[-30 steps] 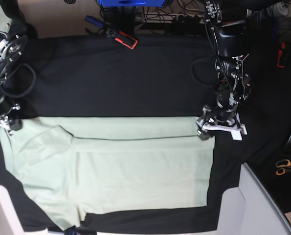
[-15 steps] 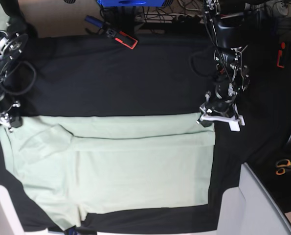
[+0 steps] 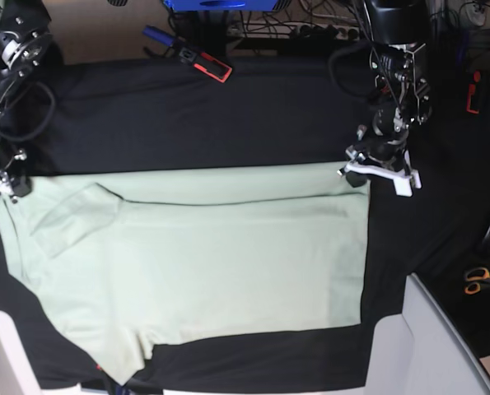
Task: Fold the T-shirt properly
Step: 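Pull the folded edge back toward the robot with both grippers, unfolding it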
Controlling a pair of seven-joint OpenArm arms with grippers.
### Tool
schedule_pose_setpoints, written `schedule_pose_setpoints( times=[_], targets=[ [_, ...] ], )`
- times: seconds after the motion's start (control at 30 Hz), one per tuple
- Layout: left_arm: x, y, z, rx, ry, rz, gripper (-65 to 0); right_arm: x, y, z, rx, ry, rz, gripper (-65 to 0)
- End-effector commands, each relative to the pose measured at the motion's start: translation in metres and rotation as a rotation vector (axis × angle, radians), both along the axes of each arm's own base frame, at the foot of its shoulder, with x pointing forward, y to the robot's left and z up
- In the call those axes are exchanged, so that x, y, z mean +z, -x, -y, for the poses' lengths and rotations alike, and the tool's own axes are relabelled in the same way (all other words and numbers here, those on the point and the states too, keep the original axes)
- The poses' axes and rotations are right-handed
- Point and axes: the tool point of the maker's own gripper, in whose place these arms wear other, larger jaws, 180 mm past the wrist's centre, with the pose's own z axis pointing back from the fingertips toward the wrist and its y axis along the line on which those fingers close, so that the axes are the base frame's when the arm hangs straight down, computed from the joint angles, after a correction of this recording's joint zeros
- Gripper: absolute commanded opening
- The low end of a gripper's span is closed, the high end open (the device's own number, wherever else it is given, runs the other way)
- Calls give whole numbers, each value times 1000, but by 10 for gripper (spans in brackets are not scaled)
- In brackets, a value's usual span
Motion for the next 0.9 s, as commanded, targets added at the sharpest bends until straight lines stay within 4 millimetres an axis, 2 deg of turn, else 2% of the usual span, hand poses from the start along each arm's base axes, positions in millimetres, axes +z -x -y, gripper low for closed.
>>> schedule_pose_setpoints(
  times=[0.0, 0.2, 0.33, 0.47, 0.7, 0.87],
  targets=[
    [5, 3, -12, 10, -29, -4, -650, 17, -6, 21, -19, 47, 45, -647],
    [13, 25, -12, -16, -54, -13, -650, 11, 16, 22, 4, 62, 1, -647],
    [14, 35, -13, -24, -66, -21, -650, 8, 31, 14, 9, 68, -5, -647],
    [10, 51, -13, -29, -71, -45, -650, 10, 51, 19, -22, 54, 13, -647],
    [16, 71, -13, -48, -94, -49, -650, -7, 91, 15, -15, 21, -66, -649],
    [20, 87, -14, -61, -111, -62, -650, -1, 105, 7, 6, 62, -65, -649]
  ],
)
